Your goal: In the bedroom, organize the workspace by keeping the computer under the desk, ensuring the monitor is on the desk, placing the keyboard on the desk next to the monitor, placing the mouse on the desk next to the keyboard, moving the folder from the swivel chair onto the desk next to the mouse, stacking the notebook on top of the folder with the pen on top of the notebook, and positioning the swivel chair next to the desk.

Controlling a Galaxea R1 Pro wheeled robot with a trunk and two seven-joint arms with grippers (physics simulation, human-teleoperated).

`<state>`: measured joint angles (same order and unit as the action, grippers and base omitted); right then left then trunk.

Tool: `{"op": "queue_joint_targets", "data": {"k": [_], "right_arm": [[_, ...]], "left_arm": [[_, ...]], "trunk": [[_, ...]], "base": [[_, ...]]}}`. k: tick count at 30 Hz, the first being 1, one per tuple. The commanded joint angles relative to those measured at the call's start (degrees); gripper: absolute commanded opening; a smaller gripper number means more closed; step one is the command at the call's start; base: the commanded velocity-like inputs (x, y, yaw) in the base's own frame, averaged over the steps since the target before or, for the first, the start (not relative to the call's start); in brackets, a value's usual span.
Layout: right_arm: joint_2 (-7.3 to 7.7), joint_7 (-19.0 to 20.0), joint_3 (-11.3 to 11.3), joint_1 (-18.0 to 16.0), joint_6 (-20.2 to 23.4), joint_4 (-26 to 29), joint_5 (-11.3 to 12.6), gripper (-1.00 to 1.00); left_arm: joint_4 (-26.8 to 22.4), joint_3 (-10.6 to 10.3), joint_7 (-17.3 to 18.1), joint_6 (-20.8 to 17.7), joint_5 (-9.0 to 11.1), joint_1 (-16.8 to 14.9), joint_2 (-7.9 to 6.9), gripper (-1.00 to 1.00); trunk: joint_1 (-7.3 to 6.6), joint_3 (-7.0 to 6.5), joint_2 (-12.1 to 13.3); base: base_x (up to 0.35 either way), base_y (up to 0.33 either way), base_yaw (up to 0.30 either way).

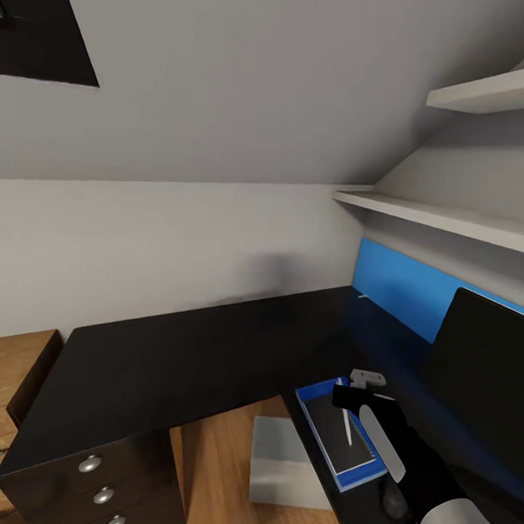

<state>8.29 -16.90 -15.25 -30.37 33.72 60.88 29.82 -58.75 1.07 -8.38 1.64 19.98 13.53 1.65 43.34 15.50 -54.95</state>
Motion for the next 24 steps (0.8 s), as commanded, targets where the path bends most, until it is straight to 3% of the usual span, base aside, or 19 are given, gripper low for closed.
{"op": "queue_joint_targets", "data": {"k": [1, 6, 24], "right_arm": [[0.07, -0.52, -0.22, -0.05, -0.03, 0.03, 0.62, -1.0], [0.05, -0.5, -0.24, -0.04, -0.36, -0.13, 0.44, -1.0], [-0.03, -0.5, -1.05, -0.05, -0.5, -0.12, 0.26, -1.0]], "left_arm": [[-0.1, 0.0, -0.08, 0.13, 0.55, 0.01, 0.02, 1.0], [-0.62, -0.07, -0.19, 0.12, 0.61, 0.01, 0.09, 1.0], [-0.73, -0.11, -0.32, 0.12, 0.6, 0.01, 0.11, 1.0]], "trunk": [[0.01, 0.06, -0.05], [0.01, 0.06, -0.05], [3.97, 3.3, -7.27]], "base": [[0.02, 0.0, 0.0], [0.008, 0.0, 0.0], [0.0, 0.0, 0.0]]}}
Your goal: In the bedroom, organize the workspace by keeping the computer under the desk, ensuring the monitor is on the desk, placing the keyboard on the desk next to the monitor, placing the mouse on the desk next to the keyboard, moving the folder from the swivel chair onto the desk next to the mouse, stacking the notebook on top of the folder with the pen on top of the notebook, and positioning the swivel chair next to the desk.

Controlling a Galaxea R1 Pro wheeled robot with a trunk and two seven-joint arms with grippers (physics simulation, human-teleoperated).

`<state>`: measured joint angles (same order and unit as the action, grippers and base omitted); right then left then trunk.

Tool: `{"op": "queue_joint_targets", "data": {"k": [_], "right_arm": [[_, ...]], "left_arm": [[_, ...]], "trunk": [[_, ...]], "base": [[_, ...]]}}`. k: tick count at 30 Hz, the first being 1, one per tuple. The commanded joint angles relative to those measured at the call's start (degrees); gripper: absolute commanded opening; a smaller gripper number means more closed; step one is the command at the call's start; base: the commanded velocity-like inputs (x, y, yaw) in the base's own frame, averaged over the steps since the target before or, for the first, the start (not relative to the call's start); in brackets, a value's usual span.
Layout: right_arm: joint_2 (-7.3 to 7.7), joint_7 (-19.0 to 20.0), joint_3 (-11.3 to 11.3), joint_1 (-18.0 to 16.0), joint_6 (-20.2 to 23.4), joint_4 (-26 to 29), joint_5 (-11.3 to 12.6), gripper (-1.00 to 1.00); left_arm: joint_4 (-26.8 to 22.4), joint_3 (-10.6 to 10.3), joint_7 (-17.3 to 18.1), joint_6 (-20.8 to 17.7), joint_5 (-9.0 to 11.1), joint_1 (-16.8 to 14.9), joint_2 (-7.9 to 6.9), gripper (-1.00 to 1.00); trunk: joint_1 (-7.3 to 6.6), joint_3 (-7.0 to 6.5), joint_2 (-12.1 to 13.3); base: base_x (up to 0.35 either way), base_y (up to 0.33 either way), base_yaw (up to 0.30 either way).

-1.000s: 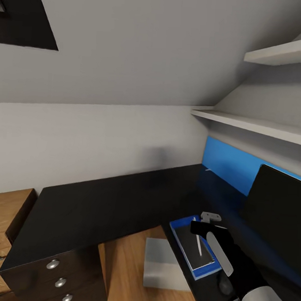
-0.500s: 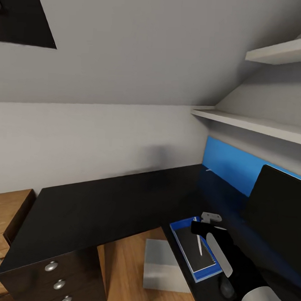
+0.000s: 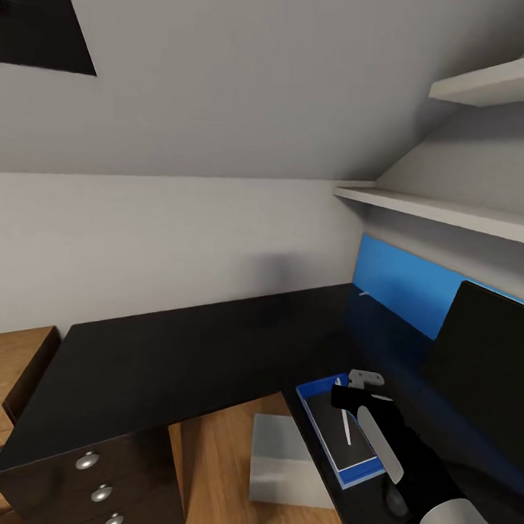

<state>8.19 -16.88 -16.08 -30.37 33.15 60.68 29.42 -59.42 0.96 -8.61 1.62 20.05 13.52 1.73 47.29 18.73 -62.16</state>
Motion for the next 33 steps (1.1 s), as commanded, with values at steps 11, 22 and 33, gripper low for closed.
{"op": "queue_joint_targets", "data": {"k": [11, 22, 33], "right_arm": [[-0.02, -0.52, -0.35, -0.05, 0.07, 0.14, -0.37, -1.0], [-0.02, -0.54, -0.35, -0.05, -0.15, 0.14, -0.55, -1.0], [-0.17, -0.69, -0.35, -0.05, -2.07, 0.06, -5.58, -1.0]], "left_arm": [[-0.03, 0.0, -0.09, 0.13, 0.53, 0.01, 0.02, 1.0], [-0.05, 0.0, -0.07, 0.13, 0.53, 0.01, 0.02, 1.0], [-0.02, 0.08, -0.17, 0.13, 0.59, 0.01, -0.05, 1.0]], "trunk": [[2.43, 2.04, -4.47], [4.85, 4.01, -8.88], [5.51, 4.55, -10.09]], "base": [[0.0, 0.0, 0.0], [0.0, 0.0, 0.0], [0.0, 0.0, 0.0]]}}
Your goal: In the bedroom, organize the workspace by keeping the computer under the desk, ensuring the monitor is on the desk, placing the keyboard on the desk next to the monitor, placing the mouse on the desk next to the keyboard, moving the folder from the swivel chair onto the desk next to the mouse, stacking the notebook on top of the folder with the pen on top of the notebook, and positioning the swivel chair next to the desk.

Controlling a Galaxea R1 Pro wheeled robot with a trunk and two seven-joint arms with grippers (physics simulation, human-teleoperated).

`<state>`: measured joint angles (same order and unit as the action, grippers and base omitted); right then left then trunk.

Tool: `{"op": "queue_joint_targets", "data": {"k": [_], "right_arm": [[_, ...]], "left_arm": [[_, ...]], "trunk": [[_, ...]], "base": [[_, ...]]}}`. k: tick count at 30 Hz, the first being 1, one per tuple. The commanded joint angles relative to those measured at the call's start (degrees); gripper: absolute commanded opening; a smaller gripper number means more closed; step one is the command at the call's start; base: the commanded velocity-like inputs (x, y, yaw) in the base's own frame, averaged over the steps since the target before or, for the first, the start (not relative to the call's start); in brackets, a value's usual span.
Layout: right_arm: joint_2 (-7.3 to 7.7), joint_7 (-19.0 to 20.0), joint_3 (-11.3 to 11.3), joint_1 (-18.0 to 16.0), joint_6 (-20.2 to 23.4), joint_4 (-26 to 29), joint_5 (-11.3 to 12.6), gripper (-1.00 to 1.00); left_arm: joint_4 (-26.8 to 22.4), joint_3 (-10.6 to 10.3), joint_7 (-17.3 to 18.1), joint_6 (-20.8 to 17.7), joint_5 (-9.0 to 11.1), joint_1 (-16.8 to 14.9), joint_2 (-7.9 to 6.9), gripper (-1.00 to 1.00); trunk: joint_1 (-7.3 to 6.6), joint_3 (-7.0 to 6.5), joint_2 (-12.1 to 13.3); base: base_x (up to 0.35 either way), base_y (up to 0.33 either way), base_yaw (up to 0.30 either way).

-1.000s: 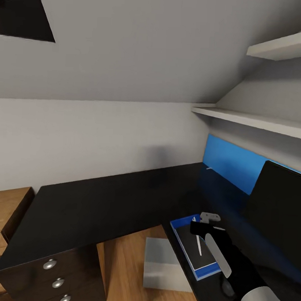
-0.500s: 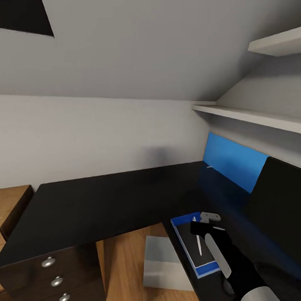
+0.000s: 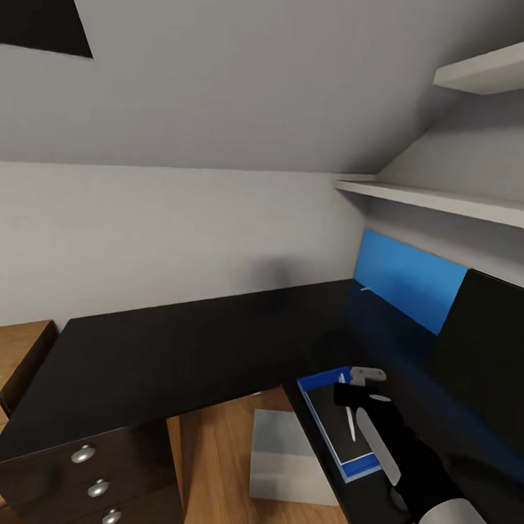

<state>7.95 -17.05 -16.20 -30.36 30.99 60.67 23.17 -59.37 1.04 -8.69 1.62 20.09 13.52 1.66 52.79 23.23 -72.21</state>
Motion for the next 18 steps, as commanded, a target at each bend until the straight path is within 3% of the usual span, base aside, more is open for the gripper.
{"op": "queue_joint_targets", "data": {"k": [1, 14, 15, 18], "right_arm": [[0.07, -0.52, -0.23, -0.05, 0.08, 0.07, 0.61, -1.0], [0.05, -0.53, -0.32, -0.06, 0.04, 0.06, 0.34, -1.0], [0.05, -0.53, -0.32, -0.05, 0.04, 0.06, 0.35, 1.0], [0.05, -0.53, -0.32, -0.05, 0.04, 0.06, 0.31, 1.0]], "left_arm": [[-0.06, 0.01, -0.09, 0.14, 0.53, 0.01, 0.02, 1.0], [-0.04, 0.01, -0.1, 0.05, 0.56, 0.01, 0.01, 1.0], [-0.04, 0.01, -0.1, 0.05, 0.56, 0.01, 0.01, 1.0], [-0.04, 0.01, -0.1, 0.08, 0.56, 0.01, 0.01, 1.0]], "trunk": [[0.0, 0.05, -0.04], [0.0, 0.05, -0.04], [0.0, 0.05, -0.04], [0.0, 0.05, -0.04]], "base": [[0.0, 0.0, 0.0], [0.0, 0.0, 0.0], [0.0, 0.0, 0.0], [0.0, 0.0, 0.0]]}}
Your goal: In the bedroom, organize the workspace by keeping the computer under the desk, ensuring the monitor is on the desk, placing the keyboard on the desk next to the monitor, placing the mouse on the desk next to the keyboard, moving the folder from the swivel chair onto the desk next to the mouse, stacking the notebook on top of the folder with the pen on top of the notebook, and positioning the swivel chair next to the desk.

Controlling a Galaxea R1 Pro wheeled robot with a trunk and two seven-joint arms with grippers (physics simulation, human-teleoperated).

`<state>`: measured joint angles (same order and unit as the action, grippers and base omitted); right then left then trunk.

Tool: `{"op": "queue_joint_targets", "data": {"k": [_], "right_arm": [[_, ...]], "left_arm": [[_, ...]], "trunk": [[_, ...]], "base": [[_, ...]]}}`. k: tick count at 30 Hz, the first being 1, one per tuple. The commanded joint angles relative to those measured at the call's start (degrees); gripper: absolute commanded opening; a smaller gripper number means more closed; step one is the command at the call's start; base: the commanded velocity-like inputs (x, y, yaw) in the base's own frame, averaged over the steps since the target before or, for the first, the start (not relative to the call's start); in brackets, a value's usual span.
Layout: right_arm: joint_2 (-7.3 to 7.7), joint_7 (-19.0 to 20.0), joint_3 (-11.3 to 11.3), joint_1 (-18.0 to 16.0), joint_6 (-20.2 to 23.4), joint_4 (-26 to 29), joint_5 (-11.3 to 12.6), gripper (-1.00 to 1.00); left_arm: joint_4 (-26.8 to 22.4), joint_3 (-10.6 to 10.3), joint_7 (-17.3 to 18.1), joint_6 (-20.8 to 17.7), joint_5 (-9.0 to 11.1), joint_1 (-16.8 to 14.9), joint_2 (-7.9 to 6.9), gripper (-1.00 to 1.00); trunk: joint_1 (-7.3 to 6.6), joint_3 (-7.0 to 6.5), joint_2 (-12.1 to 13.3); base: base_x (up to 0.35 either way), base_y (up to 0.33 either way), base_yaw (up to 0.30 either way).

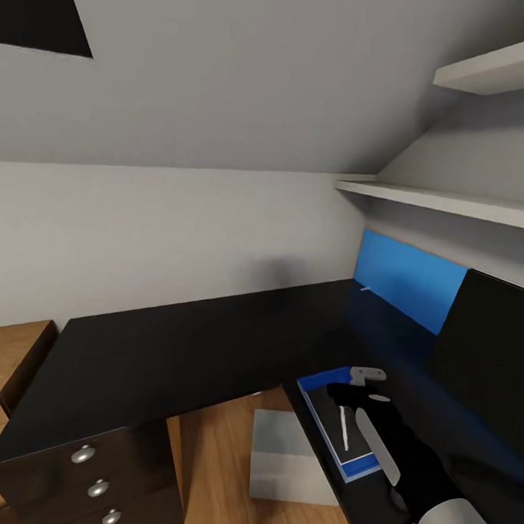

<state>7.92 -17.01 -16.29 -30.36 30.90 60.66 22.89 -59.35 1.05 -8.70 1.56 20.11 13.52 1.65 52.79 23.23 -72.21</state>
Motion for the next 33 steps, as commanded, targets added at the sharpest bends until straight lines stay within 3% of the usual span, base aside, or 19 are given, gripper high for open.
{"op": "queue_joint_targets", "data": {"k": [1, 15, 18, 19, 21, 22, 23, 26, 29, 33], "right_arm": [[0.07, -0.57, -0.24, -0.05, 0.12, 0.09, 0.57, 1.0], [-0.29, -0.77, -0.32, -0.05, 0.0, 1.16, 0.77, 1.0], [-2.48, -1.0, -0.46, -0.03, 0.16, 2.4, 0.71, 1.0], [-3.79, -1.21, -1.03, -0.01, 0.26, 2.97, 0.5, 1.0], [-4.92, -1.66, -2.12, 0.01, 0.31, 3.34, 0.06, 1.0], [-5.78, -2.35, -3.51, 0.02, 0.33, 3.55, -0.45, 1.0], [-7.3, -4.95, -7.41, 0.03, 0.37, 3.79, -0.94, 1.0], [-9.7, -7.42, -10.57, 0.03, 0.38, 3.81, -1.18, 1.0], [-11.49, -9.17, -11.77, 0.04, 0.38, 3.59, -1.33, 1.0], [-12.63, -10.26, -12.5, 0.1, 0.46, 3.49, -1.3, 1.0]], "left_arm": [[-0.06, 0.0, -0.09, 0.16, 0.55, 0.01, 0.02, 1.0], [0.09, 0.01, 0.17, 0.11, 0.44, 0.01, -0.06, 1.0], [0.16, 0.01, 0.17, 0.11, 0.45, 0.01, -0.06, 1.0], [0.17, 0.02, 0.15, 0.11, 0.45, 0.01, -0.06, 1.0], [0.18, 0.03, 0.13, 0.11, 0.46, 0.01, -0.06, 1.0], [0.22, 0.04, 0.11, 0.11, 0.46, 0.01, -0.03, 1.0], [0.27, 0.03, 0.04, 0.11, 0.47, 0.01, 0.01, 1.0], [0.3, 0.02, 0.01, 0.11, 0.49, 0.01, 0.02, 1.0], [0.34, 0.01, 0.0, 0.11, 0.47, 0.01, 0.02, 1.0], [0.37, 0.01, 0.0, 0.11, 0.51, 0.01, 0.01, 1.0]], "trunk": [[0.0, 0.05, -0.04], [0.0, 0.05, -0.04], [0.0, 0.05, -0.04], [0.0, 0.05, -0.04], [0.0, 0.05, -0.04], [0.0, 0.05, -0.04], [0.0, 0.05, -0.04], [0.0, 0.05, -0.04], [0.0, 0.05, -0.04], [0.0, 0.05, -0.04]], "base": [[0.0, 0.0, 0.0], [0.0, 0.0, 0.0], [0.0, 0.0, 0.0], [0.0, 0.0, 0.0], [0.0, 0.0, 0.0], [0.0, 0.0, 0.0], [0.0, 0.0, 0.0], [0.0, 0.0, 0.0], [0.0, 0.0, 0.0], [0.0, 0.0, 0.0]]}}
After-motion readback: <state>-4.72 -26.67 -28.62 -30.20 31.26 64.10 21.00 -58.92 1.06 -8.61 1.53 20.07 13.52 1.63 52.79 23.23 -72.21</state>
